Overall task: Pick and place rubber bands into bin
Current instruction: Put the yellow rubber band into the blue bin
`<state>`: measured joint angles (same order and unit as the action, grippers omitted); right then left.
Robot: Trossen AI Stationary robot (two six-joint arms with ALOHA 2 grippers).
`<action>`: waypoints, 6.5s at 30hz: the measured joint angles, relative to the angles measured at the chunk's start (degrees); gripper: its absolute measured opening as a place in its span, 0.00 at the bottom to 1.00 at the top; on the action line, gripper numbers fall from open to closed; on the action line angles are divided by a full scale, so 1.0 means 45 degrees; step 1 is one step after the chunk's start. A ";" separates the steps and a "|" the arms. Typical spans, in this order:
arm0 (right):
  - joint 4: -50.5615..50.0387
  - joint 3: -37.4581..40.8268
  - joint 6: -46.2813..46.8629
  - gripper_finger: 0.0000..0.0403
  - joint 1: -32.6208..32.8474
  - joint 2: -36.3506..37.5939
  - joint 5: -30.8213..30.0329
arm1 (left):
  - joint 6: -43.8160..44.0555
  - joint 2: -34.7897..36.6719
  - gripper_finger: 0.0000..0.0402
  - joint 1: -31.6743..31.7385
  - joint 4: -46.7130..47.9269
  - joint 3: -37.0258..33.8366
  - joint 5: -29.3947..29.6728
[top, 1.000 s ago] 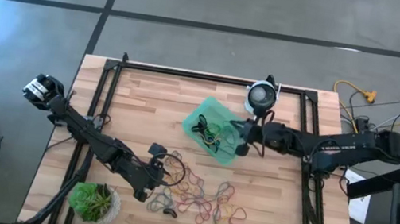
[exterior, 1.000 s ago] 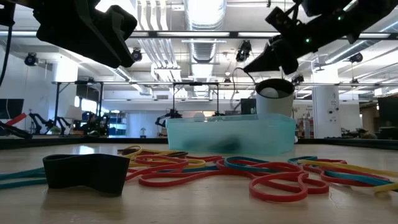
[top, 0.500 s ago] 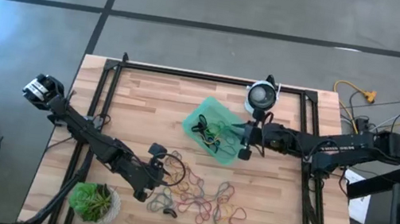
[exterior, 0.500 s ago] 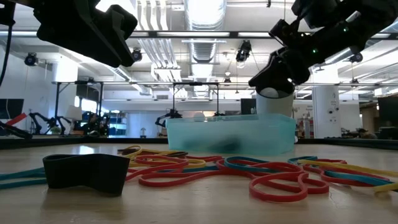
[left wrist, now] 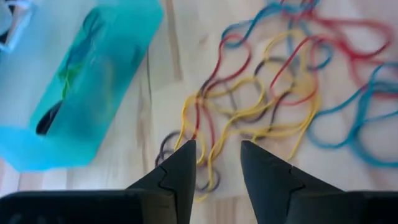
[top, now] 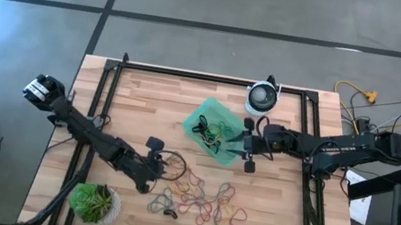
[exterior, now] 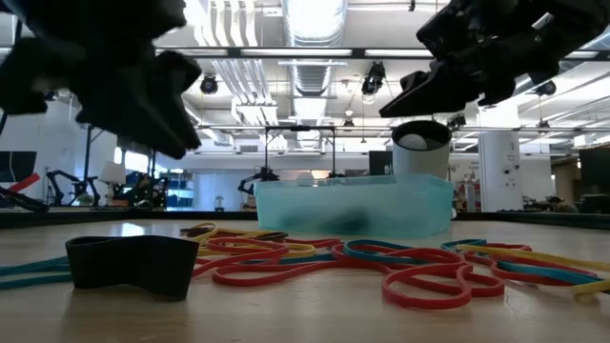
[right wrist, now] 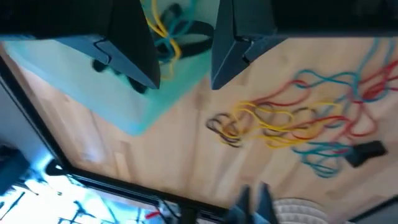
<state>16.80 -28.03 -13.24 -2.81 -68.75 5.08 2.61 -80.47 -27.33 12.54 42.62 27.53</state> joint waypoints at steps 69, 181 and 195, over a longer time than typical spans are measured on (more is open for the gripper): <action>-0.0369 -0.0370 -0.0295 0.21 0.0680 0.0029 -0.0037 | -0.0991 -0.1885 0.28 0.2773 -0.3798 -0.1431 -0.3721; -0.4160 -0.0228 0.1375 0.16 0.0680 0.2162 -0.0496 | -0.5386 -0.0120 0.00 0.1540 -0.6730 0.0876 0.0603; -0.4362 -0.0186 0.1531 0.16 0.0680 0.2171 -0.0488 | -0.5935 -0.0143 0.00 0.1082 -0.7692 0.0905 0.0665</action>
<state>-2.83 -28.86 -6.35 0.25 -58.98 2.88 -24.10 -81.11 -22.46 -22.07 46.70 30.52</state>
